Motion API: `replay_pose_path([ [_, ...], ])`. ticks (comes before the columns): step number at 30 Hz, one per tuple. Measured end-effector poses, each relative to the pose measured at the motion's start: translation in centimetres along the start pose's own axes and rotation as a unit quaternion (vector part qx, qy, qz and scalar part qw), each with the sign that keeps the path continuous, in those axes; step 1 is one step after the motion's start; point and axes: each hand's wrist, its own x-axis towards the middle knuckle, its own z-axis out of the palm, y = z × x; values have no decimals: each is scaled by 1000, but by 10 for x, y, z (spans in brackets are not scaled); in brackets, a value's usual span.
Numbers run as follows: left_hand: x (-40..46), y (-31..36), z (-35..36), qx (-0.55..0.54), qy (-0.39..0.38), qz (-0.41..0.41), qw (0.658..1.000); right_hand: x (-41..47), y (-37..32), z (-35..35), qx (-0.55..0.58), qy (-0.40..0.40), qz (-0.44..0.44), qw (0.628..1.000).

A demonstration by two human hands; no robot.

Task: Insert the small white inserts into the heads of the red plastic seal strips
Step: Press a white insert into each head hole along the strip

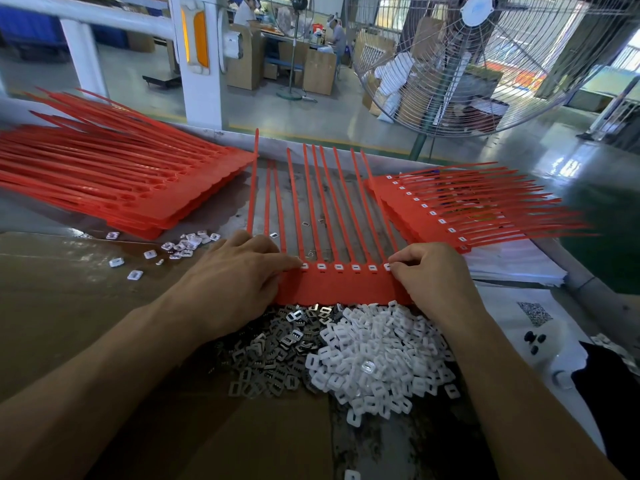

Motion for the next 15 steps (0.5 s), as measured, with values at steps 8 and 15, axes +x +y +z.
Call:
replay_pose_path([
  [8, 0, 1, -1, -1, -4, -1, 1000, -4, -4, 0, -76, -26, -23, 996],
  [15, -2, 1, -2, -2, -3, 0, 1000, -4, -2, 2, -68, 23, -49, 996],
])
